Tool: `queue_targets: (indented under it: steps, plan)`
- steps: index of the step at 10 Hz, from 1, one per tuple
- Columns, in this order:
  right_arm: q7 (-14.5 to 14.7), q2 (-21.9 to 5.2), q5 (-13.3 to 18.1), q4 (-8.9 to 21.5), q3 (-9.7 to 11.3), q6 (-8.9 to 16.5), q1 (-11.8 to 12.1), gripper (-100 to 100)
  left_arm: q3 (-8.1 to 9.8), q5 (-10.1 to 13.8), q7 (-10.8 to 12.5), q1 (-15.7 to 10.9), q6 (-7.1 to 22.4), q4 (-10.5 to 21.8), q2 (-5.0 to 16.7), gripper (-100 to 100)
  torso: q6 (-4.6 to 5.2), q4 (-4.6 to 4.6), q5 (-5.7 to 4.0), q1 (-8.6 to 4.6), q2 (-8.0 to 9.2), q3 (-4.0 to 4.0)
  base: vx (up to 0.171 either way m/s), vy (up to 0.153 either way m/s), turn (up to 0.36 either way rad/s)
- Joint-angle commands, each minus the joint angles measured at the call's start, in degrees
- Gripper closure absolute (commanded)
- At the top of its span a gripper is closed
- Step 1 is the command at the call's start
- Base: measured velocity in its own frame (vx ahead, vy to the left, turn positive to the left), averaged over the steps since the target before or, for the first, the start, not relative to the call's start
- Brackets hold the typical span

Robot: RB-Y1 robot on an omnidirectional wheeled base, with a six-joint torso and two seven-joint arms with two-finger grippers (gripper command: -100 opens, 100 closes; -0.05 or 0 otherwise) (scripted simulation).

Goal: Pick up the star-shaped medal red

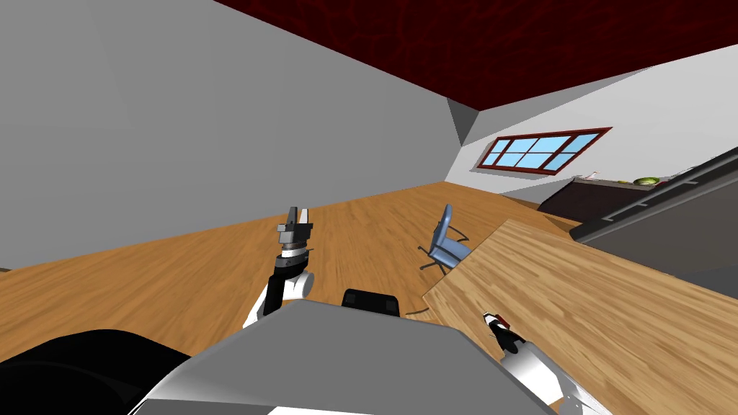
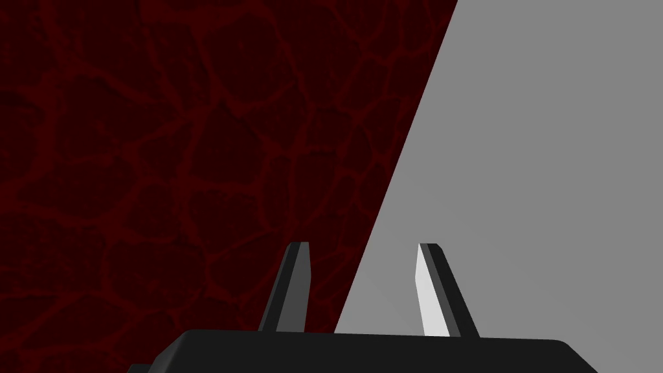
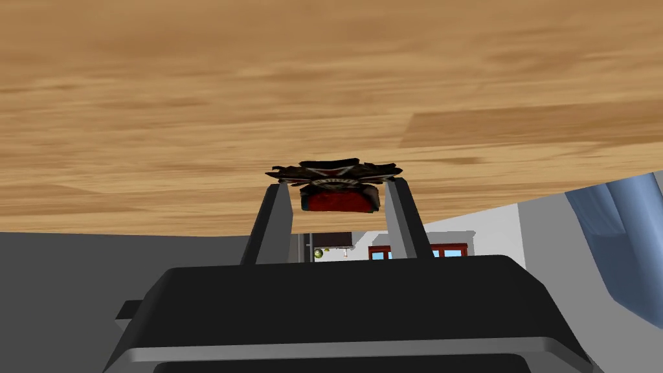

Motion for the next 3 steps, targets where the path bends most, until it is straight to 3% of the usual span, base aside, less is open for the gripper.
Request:
queue_targets:
  steps: [1,2,3]
  plan:
    - [-0.5,-1.1,-0.8,-2.2,0.6,0.8,1.4,100,0.0,0.0,0.0,0.0,0.0,0.0,0.0,0,0.0,0.0,0.0,0.0,0.0,0.0,0.007,0.047,-0.028]
    - [-0.3,-0.7,-0.5,-1.4,0.3,0.5,0.9,100,0.0,0.0,0.0,0.0,0.0,0.0,0.0,0,0.01,0.0,0.01,0.02,0.01,0.0,0.002,0.021,-0.01]
    - [-0.3,-0.7,-0.6,-1.6,0.4,0.6,0.9,0,0.0,0.0,0.0,0.0,0.0,0.0,0.0,0,0.0,0.0,0.0,-0.06,0.01,0.0,0.0,0.0,0.0]
